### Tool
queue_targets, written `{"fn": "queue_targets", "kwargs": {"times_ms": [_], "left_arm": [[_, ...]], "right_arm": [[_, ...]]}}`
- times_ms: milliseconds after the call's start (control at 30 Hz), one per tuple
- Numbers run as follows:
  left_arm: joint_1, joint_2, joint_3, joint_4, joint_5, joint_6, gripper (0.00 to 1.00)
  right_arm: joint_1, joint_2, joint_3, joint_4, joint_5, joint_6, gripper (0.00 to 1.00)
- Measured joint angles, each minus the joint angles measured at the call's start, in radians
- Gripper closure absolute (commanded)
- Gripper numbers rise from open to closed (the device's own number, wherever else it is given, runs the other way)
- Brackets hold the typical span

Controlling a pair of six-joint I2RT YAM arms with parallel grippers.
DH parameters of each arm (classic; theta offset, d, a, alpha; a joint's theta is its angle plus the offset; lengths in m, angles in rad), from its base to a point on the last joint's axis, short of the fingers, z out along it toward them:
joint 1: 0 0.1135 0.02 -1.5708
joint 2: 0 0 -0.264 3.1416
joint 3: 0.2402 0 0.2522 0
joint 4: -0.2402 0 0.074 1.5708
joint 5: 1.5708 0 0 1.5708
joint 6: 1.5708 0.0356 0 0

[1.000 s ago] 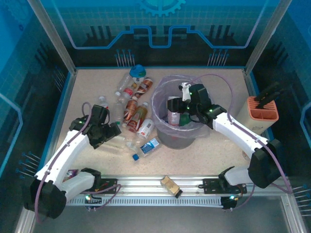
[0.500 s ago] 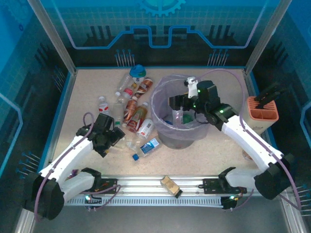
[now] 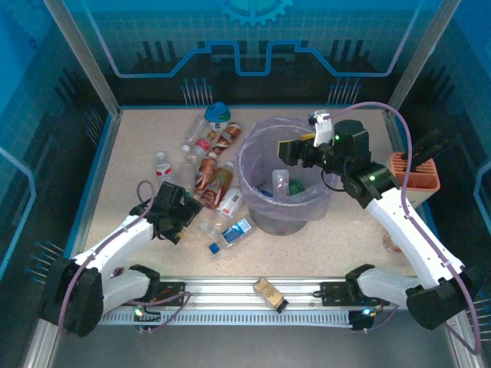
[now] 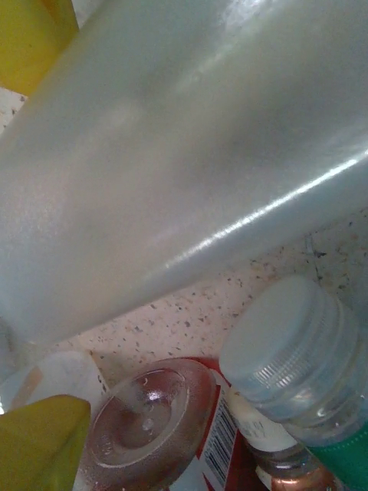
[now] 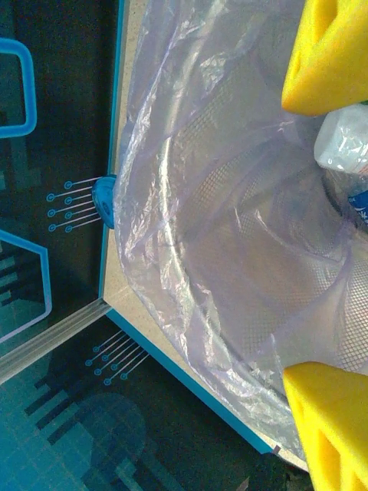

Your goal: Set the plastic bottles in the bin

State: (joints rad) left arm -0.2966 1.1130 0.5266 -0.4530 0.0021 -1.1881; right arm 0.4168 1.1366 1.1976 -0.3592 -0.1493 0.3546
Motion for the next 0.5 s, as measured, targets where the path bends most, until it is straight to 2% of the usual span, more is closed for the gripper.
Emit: {"fn": "queue_targets", "kwargs": {"times_ms": [233,500], "left_arm": [[-0.004,0.035,-0.039,0.050,0.003,-0.022,0.23],[-0.016,0.008,-0.039,0.048,-0.012,-0.042,0.38]], "right_arm": [[-0.024,0.000,0.000,-0.020,0.000,0.001,0.19],[-0.046,-0.001,0.000,-0.034,-0.011,0.005,0.19]]}}
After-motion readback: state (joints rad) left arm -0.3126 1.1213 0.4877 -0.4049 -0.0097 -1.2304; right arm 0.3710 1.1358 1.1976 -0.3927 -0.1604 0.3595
